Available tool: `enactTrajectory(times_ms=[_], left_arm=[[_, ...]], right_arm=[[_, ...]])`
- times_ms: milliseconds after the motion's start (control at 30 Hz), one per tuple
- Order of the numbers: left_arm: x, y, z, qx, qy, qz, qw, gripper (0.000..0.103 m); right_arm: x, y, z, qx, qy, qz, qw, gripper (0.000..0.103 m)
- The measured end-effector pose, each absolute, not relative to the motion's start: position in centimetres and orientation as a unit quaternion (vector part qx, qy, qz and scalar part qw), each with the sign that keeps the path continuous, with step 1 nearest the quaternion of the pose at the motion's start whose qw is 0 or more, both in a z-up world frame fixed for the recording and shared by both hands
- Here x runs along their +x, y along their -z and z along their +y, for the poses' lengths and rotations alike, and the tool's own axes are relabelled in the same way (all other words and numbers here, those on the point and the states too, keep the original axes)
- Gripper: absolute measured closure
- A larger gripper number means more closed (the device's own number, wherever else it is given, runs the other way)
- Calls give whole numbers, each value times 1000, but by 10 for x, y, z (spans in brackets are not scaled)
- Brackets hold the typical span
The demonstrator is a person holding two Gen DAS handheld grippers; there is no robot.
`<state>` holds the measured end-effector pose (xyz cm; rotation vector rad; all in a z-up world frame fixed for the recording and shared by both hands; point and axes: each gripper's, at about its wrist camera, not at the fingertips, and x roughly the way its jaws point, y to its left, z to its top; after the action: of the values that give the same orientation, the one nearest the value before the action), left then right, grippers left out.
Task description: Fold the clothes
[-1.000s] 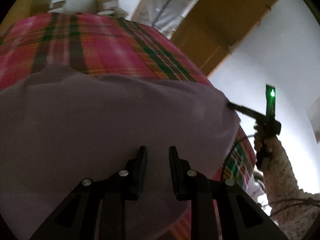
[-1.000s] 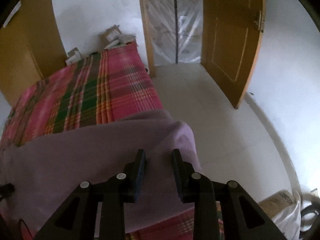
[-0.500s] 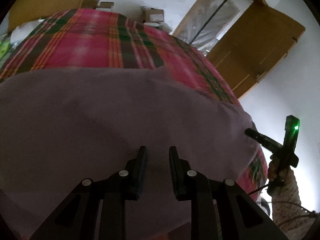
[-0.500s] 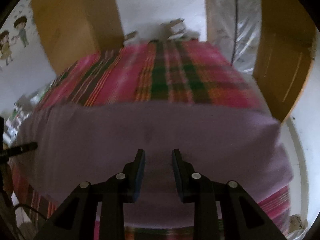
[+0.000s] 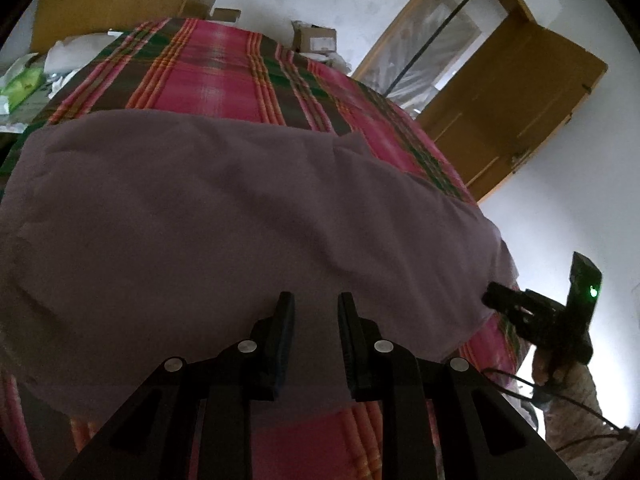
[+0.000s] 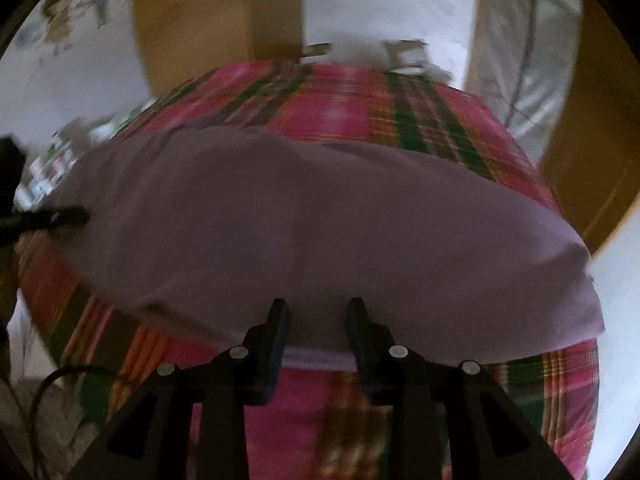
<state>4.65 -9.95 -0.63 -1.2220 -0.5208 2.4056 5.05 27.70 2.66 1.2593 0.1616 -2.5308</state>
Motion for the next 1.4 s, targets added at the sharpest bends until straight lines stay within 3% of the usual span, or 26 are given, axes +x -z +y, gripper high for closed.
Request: enactTrajectory(times_ms=[267,467,767,1000,1400], left_arm=[[43,-5,-108,-403,-875,-198,181,80],[27,-1,-90,-421,-866,-183,197,80],[-11,-8,-75,-418,-863,-181,217,80],[-40,-2,-88,-431,-860,-191,195,80],[-57,12,-110,-453,-845,-228,170,80]], right_arm=[[30,-24,244,437,878,48,190,71],[34,-26,241,447,866,87,208,70],[-39,-60,238,421,879,30,222,71],[-107,-49,229,461,848,-23,259,71],[-168,-31,173,504,783,-39,362,70]])
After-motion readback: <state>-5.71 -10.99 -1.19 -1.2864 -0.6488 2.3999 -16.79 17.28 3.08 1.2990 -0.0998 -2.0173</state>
